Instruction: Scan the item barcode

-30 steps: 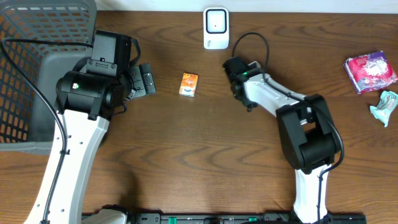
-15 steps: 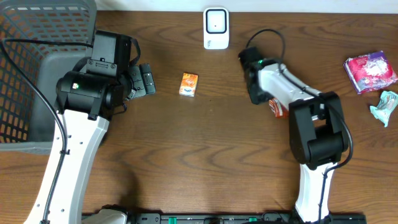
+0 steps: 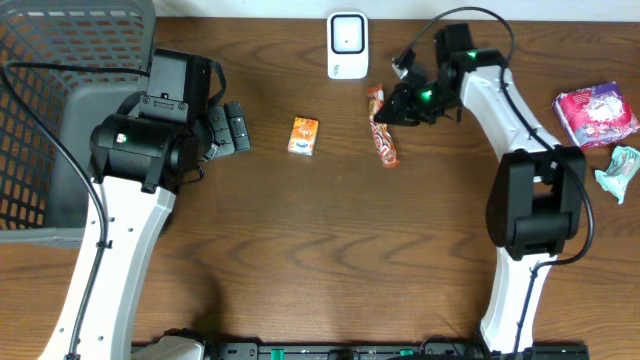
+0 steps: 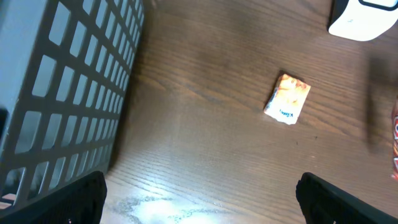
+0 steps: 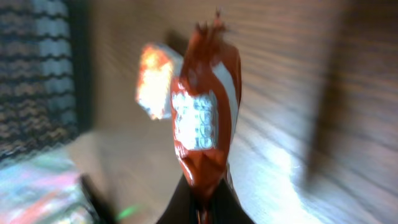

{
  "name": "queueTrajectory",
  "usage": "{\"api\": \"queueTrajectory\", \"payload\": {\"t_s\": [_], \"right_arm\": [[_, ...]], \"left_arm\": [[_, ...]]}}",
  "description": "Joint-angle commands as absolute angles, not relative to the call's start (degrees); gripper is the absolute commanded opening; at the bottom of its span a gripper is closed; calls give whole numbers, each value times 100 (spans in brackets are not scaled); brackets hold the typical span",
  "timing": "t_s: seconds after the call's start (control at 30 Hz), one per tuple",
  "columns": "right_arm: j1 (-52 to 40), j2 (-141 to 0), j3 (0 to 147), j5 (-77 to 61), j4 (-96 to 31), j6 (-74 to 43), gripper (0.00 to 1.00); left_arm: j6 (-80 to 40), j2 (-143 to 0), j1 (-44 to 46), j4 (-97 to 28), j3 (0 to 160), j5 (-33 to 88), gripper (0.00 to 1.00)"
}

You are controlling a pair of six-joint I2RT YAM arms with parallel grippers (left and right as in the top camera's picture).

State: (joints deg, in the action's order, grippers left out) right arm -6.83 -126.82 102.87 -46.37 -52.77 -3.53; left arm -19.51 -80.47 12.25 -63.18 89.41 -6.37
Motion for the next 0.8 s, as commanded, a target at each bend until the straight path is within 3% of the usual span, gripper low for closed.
{"api": "queueTrajectory", "payload": {"t_s": [0.0, 0.07, 0.2, 0.23, 0.5, 0.7, 0.77], "right_arm": [[-388, -12766, 9417, -6014, -4744, -832, 1], [-222, -12766, 8805, -5951, -4104, -1234, 1], [158, -12748, 8532, -4615, -4285, -1476, 35], [231, -12720, 8630, -4318, -4499, -1474, 38], [211, -12381, 10337, -2196, -6674, -917, 45], [-386, -12324, 10790, -1605, -7310, -742, 49], [-615, -12326, 10678, -1590, -7247, -744, 56]], "left_arm": [[-1981, -8049, 1219, -6340, 9024, -685, 98], [-1981, -8049, 1219, -6340, 9024, -685, 98], [-1981, -8049, 1219, -6340, 9024, -685, 98], [-1981, -8049, 1219, -6340, 9024, -685, 98], [-1981, -8049, 1219, -6340, 9024, -687, 98], [-1981, -8049, 1219, -6340, 9024, -685, 98], [-1981, -8049, 1219, -6340, 9024, -685, 98]]}}
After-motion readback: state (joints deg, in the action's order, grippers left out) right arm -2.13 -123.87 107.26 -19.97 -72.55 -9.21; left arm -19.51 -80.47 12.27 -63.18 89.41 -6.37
